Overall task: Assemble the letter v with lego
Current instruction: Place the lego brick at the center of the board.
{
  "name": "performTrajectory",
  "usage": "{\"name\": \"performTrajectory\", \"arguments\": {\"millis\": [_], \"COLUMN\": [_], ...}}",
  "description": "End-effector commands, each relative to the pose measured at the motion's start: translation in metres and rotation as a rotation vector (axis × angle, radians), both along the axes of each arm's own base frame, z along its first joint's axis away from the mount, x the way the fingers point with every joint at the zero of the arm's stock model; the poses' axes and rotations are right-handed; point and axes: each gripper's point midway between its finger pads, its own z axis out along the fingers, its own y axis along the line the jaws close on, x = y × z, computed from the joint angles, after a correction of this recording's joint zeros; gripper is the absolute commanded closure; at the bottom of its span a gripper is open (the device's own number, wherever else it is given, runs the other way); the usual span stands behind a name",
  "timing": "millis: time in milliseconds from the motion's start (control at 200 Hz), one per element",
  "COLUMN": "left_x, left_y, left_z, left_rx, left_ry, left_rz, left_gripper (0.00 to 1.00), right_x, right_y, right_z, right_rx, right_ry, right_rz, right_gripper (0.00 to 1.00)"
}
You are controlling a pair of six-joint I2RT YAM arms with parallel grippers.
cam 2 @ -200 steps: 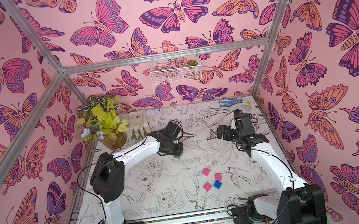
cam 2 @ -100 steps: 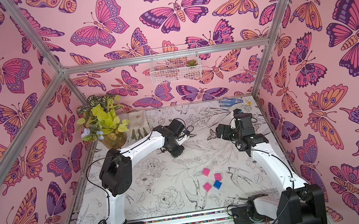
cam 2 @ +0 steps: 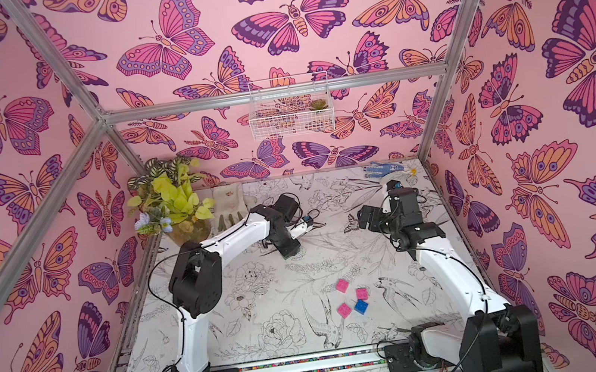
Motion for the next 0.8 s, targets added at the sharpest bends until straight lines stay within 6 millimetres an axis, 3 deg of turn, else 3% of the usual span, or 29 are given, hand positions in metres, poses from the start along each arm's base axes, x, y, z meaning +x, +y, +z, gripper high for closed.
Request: {"name": "performTrajectory", "arguments": {"millis": [0,796], "left_x": [-0.006,0.01], "left_y": [-0.002,0.004], "left_z": [-0.016,-0.029], "left_rx": [-0.011,0.025], "left_ry": [0.021,-0.031], "left_rz": [-0.049,0.0], "left_gripper": [0.75,0.63], "right_x": [-0.001,-0.002], "right_y": [0.003,0.009], "right_z": [-0.009,-0.01], "right_rx": [0.002,0.028], "right_ry": [0.018,0.028], "right_rz": [0.011,0.034], "right_gripper": [0.01,0.01]}}
